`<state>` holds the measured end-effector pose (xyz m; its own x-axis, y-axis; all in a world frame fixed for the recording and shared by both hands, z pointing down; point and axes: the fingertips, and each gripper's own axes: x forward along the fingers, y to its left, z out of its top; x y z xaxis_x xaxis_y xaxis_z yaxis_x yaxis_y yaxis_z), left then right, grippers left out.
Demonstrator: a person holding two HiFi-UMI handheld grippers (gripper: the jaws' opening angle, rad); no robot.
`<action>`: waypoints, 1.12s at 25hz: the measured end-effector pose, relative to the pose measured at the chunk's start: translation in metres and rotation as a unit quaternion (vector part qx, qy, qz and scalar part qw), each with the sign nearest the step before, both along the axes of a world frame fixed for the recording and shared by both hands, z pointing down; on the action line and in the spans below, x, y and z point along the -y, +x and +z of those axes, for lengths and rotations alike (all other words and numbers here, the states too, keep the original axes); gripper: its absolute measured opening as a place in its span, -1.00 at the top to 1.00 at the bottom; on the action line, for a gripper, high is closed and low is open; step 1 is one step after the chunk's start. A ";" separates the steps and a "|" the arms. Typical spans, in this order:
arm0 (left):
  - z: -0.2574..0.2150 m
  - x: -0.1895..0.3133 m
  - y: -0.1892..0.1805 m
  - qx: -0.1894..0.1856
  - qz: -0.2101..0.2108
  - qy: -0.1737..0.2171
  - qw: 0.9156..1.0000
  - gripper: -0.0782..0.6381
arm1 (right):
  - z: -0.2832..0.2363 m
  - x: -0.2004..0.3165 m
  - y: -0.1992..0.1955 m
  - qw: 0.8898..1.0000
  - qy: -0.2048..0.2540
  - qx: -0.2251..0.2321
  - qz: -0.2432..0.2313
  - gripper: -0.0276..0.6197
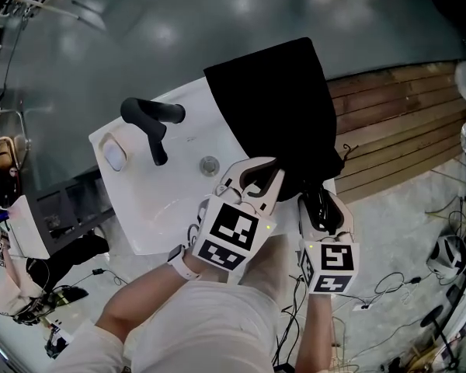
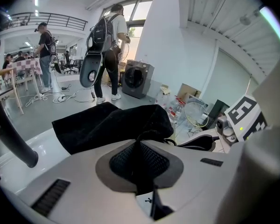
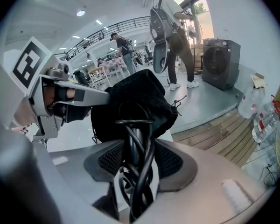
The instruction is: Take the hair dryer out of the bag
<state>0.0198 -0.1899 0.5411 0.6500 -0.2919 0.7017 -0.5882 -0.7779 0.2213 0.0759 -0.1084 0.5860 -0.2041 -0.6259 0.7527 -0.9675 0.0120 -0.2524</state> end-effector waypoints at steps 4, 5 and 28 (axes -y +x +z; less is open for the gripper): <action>-0.001 -0.003 -0.001 0.002 0.000 0.005 1.000 0.71 | -0.003 -0.013 0.003 1.000 0.000 0.004 0.005 0.26; -0.002 -0.003 -0.001 0.002 0.000 0.006 1.000 0.71 | -0.004 -0.017 0.004 1.000 0.000 0.005 0.006 0.27; 0.001 -0.037 -0.007 0.017 -0.015 -0.005 1.000 0.71 | -0.033 -0.119 0.012 0.997 0.001 0.053 0.047 0.27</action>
<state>0.0132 -0.1526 0.5417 0.6174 -0.3039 0.7256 -0.6182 -0.7578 0.2086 0.0880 0.0106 0.5531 -0.2242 -0.6467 0.7290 -0.9320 -0.0762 -0.3542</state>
